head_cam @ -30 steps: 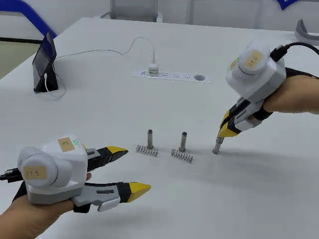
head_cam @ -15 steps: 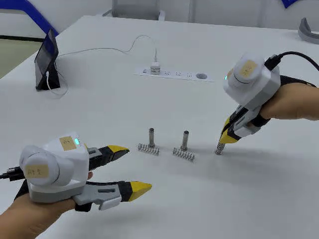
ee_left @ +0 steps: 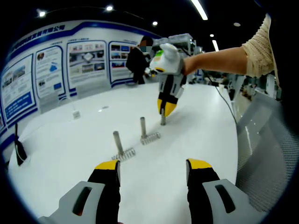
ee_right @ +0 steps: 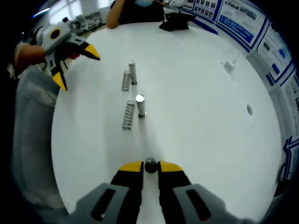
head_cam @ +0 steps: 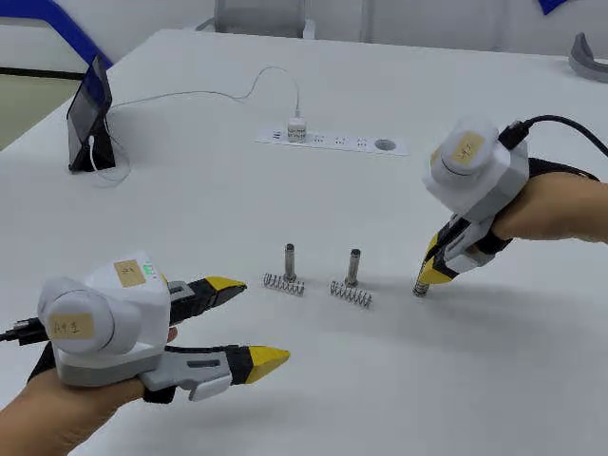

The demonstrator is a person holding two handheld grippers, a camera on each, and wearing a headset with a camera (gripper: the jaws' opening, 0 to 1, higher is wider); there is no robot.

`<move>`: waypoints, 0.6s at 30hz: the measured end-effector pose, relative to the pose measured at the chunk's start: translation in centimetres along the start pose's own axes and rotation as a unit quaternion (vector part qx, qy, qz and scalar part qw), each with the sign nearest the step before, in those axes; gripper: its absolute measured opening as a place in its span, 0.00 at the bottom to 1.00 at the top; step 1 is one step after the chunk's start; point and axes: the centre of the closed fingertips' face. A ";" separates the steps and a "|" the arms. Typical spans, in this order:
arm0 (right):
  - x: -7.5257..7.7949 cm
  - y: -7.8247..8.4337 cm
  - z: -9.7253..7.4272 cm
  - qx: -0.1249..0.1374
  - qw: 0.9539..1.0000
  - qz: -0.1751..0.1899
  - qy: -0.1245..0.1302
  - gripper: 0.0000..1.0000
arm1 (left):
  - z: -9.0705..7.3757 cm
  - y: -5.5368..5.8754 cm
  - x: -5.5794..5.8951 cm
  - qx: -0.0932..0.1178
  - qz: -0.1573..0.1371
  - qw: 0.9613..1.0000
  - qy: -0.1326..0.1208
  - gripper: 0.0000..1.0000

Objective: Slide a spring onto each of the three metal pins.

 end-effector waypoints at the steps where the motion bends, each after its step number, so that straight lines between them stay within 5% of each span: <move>1: 0.0 0.0 0.0 0.000 1.000 0.000 0.000 0.14 | 0.0 0.0 0.0 0.000 0.000 1.000 0.000 0.58; 18: 0.4 -0.5 -0.8 0.017 1.000 -0.004 0.023 0.26 | 0.0 -0.2 0.0 0.002 0.002 1.000 0.000 0.58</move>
Point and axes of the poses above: the centre of the closed fingertips' face, and the gripper's own axes: z roughly forward along the fingers, x roughly to its right, y roughly out of its underside, and after that the axes turned 15 degrees about -z, right-handed
